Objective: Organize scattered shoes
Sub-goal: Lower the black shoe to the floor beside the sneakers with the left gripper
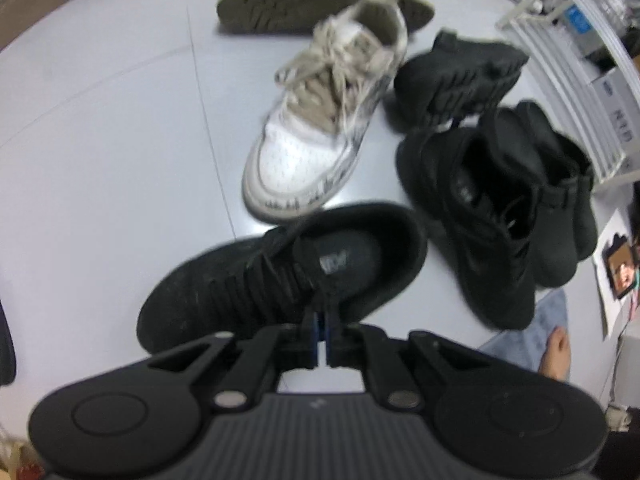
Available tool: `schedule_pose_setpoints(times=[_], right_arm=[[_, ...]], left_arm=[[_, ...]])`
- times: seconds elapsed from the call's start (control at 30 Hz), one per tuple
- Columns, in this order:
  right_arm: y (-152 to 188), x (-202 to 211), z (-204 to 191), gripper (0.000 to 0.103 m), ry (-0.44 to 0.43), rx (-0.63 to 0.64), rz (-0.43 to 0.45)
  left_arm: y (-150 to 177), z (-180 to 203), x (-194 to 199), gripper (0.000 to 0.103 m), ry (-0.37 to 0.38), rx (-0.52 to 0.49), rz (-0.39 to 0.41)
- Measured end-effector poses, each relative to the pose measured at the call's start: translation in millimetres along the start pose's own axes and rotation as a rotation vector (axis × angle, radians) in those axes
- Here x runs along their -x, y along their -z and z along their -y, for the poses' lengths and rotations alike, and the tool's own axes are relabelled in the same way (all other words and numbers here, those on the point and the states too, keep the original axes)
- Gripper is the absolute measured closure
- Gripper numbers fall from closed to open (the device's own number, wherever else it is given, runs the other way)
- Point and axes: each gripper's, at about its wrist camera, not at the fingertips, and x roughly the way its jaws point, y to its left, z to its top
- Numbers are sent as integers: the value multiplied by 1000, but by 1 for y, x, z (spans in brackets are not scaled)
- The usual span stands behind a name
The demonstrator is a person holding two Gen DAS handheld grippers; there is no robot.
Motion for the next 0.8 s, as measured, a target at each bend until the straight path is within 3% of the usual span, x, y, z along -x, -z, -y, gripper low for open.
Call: schedule_pose_setpoints(times=[0.27,0.37,0.53,0.6,0.8], right_arm=[[0,15,7,17,-17,-55,41],[1,20,10,17,-23,-75,57],[-4,25,26,17,-71,-159,92],[-3,33,31,17,-94,-218,123],[3,57,30,16,-140,-291,197]], left_arm=[[-3,-9,32,92,-26,96,52],[-1,-3,63,90,-61,115,99],[13,24,112,74,-86,122,161],[19,31,127,58,-80,137,180],[58,48,181,51,-108,207,229]])
